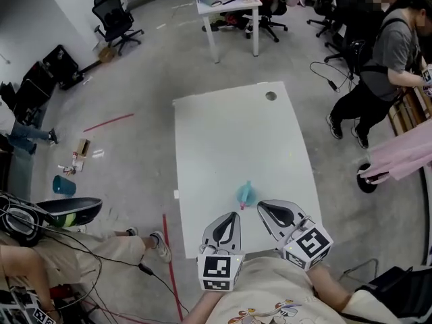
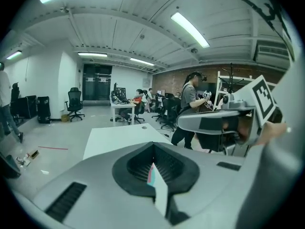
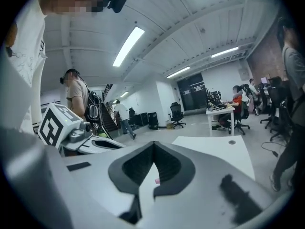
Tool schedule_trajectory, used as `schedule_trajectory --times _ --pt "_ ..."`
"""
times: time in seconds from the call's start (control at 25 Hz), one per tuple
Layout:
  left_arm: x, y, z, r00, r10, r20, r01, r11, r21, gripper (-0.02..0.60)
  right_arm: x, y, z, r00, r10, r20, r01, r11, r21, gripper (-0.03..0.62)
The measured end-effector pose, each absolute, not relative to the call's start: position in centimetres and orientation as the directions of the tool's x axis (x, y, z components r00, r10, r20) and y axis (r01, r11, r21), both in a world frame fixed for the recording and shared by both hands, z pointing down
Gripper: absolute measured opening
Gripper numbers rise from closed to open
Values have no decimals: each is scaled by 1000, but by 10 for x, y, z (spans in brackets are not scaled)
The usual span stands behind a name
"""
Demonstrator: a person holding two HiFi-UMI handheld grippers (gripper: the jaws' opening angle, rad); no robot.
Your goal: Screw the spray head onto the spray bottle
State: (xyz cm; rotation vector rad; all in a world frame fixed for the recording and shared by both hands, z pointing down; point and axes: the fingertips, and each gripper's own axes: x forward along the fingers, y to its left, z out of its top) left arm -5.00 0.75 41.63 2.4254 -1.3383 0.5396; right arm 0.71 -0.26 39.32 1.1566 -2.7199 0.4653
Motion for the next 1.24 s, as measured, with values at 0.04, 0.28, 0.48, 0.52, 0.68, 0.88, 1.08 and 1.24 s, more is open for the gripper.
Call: schedule_trajectory --times 0.04,0.28,0.48,0.52,0.68,0.88,1.08,1.24 --pt "-48 8 416 494 -731 470 -851 -517 91 6 8 -3 394 -689 -676 260 -724 652 -225 6" --pt "-47 6 417 491 -725 483 -853 -512 98 6 16 -5 412 -651 -684 329 -756 623 -200 6" --pt "-48 8 416 482 -727 488 -858 -506 94 6 18 -2 420 -644 -676 358 -760 617 -203 5" --pt "-48 9 417 480 -728 489 -858 -505 90 6 18 -1 422 -644 -674 362 -760 618 -201 5" --pt "-44 10 419 483 -729 485 -857 -507 93 6 23 0 424 -638 -674 372 -765 611 -205 5" --pt "-50 12 419 475 -731 489 -863 -496 97 6 18 2 425 -646 -666 373 -758 617 -212 5" --pt "-50 14 419 475 -729 492 -863 -494 102 6 18 4 426 -645 -664 379 -759 616 -212 5" --pt "-48 14 417 477 -732 487 -863 -496 101 6 20 5 426 -642 -665 382 -761 614 -211 5"
